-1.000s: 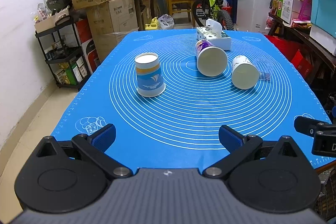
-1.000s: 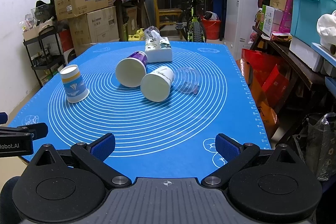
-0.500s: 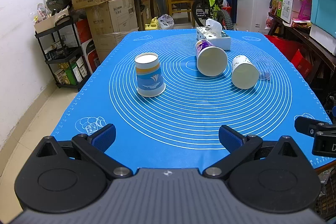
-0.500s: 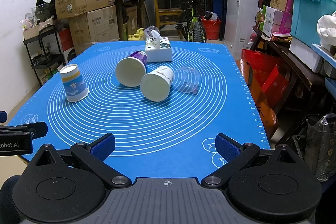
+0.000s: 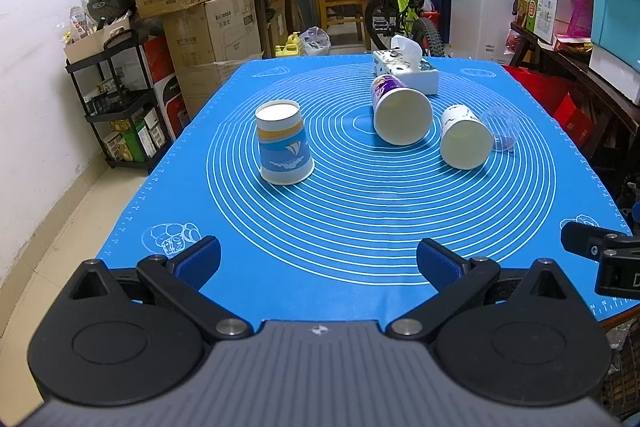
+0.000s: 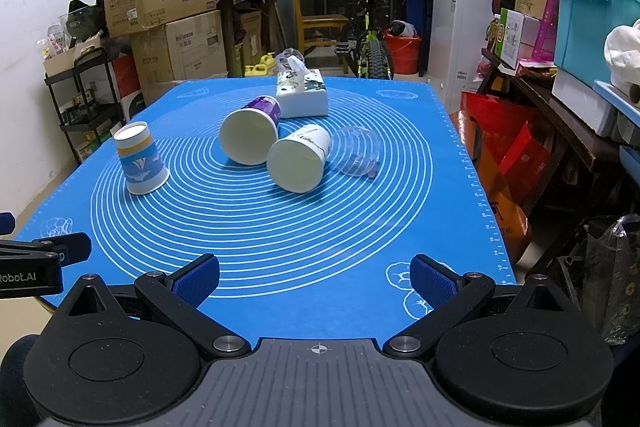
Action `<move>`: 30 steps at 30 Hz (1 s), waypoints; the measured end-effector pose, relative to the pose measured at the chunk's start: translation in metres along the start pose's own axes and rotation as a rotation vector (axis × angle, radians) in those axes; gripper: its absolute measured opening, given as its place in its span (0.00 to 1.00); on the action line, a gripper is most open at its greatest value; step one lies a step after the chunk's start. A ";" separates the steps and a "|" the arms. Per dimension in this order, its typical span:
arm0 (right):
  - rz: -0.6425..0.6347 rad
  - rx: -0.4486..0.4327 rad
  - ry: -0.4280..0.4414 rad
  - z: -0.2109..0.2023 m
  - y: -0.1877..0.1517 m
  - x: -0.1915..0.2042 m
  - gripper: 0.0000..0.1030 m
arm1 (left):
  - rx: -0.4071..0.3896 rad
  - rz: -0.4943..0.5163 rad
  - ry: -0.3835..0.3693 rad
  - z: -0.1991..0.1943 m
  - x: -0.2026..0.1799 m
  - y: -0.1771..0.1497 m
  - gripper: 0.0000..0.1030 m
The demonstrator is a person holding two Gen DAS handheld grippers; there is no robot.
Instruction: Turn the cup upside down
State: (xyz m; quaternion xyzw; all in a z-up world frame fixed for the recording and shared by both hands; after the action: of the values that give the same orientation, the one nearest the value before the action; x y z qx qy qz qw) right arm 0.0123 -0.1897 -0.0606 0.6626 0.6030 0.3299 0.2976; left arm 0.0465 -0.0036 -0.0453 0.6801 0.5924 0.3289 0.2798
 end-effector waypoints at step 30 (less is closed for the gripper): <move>-0.004 0.000 -0.012 0.007 0.006 -0.012 0.98 | -0.009 0.002 0.000 0.000 -0.002 0.004 1.00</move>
State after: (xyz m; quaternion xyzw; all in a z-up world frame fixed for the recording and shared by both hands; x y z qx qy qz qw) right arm 0.0207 -0.2020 -0.0609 0.6635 0.6023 0.3253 0.3019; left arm 0.0483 -0.0064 -0.0426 0.6793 0.5904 0.3319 0.2825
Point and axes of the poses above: each gripper's, at about its wrist camera, not at the fingertips, and z roughly the way its jaws point, x to its left, y to its top, the point moved 6 cm from there along z, roughly the way its jaws point, and after that the axes turned 1 degree about y, right-handed, at the moved point
